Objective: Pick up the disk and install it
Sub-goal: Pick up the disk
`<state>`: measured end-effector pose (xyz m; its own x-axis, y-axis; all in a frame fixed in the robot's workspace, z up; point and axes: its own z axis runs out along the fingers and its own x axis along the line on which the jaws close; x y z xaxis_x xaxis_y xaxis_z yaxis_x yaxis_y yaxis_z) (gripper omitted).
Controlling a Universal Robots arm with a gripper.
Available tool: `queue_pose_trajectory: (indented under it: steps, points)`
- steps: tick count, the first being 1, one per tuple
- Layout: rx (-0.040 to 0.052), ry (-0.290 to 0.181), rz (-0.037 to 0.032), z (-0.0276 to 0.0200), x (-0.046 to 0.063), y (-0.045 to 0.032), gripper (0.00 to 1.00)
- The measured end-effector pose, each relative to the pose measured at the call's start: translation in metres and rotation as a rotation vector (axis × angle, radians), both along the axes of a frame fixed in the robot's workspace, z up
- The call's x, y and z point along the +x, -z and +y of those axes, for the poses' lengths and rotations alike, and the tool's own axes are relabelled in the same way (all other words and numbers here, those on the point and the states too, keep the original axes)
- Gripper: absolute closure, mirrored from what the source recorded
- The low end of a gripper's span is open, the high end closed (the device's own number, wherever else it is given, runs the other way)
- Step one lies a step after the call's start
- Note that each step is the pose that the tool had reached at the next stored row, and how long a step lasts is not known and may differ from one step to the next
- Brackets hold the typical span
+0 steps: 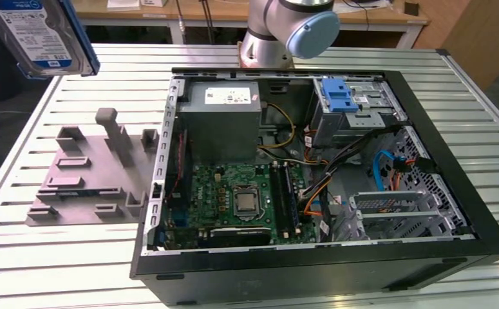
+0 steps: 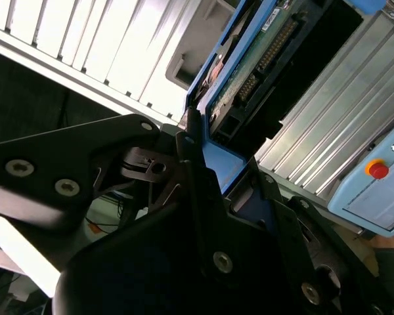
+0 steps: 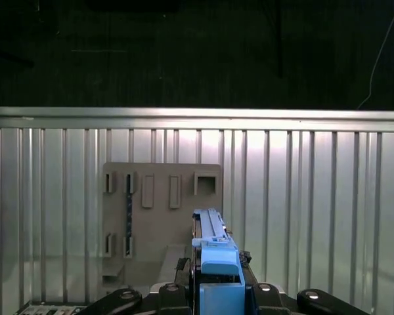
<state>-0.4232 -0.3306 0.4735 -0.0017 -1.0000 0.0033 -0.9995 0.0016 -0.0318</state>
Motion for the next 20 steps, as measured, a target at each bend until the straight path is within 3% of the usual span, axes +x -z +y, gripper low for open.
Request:
queue_pose_trajectory:
  steps: [5, 13, 20]
  points:
    - [0.0, 0.0, 0.0043, -0.0052, 0.006, 0.0001, 0.64]
    - [0.0, 0.0, 0.0136, -0.008, 0.027, 0.0001, 0.64]
    - [0.0, 0.0, 0.0152, -0.0199, 0.032, 0.0003, 0.64]
